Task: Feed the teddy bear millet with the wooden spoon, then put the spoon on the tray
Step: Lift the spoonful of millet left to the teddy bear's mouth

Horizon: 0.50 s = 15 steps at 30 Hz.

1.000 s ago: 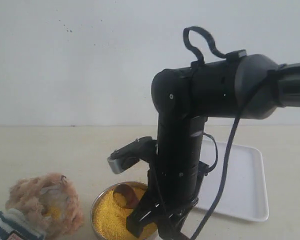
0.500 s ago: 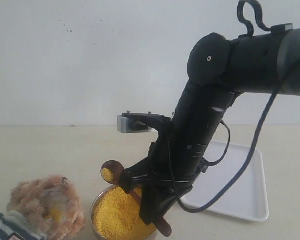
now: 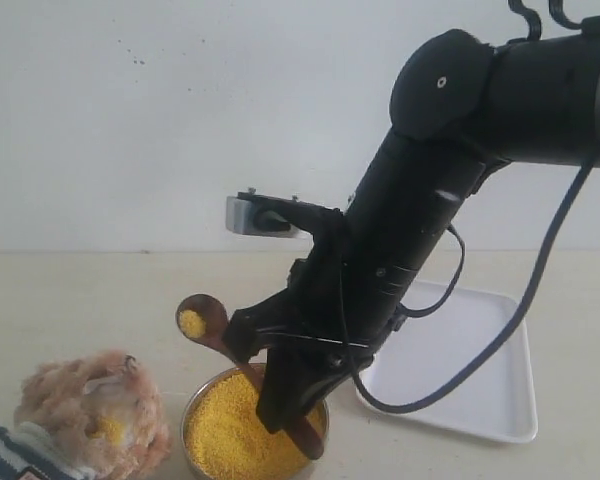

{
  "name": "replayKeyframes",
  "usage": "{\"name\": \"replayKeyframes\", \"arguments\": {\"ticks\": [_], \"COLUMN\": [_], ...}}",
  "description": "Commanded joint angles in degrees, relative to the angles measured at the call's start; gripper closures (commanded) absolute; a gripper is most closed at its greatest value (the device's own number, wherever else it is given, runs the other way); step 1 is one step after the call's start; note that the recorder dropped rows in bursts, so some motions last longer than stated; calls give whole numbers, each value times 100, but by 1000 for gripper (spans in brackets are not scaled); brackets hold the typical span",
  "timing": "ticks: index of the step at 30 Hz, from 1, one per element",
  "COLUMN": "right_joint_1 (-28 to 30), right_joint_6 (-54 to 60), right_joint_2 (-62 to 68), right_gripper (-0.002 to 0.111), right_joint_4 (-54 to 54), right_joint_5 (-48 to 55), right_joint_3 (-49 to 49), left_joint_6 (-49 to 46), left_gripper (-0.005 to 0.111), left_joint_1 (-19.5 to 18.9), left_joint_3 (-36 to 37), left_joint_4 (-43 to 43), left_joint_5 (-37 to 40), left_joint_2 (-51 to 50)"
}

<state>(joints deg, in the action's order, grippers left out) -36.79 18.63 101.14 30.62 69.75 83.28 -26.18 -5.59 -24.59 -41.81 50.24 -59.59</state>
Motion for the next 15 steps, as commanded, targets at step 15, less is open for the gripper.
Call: {"name": "replayKeyframes", "arguments": {"ticks": [15], "right_joint_1": [-1187], "right_joint_6": [-118], "right_joint_2": [-108], "right_gripper": [104], "right_joint_4": [-460], "right_joint_5": [21], "right_joint_3": [3], "left_joint_6": [-51], "left_gripper": [103], "left_joint_1": [-10], "left_joint_3": [-46], "left_joint_4": [-212], "left_joint_5": [216], "left_joint_2": [24]}}
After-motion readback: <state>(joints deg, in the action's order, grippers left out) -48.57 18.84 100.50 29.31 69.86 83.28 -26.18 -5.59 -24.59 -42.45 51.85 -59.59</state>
